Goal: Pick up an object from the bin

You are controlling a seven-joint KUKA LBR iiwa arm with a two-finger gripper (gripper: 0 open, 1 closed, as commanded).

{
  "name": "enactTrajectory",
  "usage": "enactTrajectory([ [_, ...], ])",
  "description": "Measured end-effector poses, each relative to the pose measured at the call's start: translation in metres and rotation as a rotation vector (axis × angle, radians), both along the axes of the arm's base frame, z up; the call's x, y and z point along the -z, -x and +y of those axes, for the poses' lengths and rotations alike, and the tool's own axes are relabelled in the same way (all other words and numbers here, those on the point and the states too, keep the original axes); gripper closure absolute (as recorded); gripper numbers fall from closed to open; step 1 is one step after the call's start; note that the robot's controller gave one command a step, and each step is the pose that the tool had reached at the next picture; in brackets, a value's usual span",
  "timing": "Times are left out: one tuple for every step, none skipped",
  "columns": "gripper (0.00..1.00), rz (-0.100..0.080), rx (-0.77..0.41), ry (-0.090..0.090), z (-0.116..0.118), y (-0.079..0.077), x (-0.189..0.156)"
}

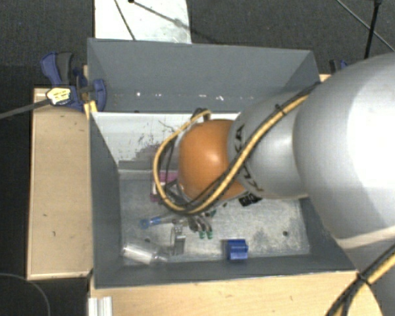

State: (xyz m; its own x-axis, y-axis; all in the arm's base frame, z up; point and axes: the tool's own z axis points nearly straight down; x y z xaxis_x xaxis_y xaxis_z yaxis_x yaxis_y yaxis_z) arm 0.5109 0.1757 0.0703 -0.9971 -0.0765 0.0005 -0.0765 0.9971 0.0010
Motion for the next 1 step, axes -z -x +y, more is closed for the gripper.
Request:
enactTrajectory([
  [0.00, -0.009, -0.251, -0.002, 0.0006, 0.0269, -0.0014],
])
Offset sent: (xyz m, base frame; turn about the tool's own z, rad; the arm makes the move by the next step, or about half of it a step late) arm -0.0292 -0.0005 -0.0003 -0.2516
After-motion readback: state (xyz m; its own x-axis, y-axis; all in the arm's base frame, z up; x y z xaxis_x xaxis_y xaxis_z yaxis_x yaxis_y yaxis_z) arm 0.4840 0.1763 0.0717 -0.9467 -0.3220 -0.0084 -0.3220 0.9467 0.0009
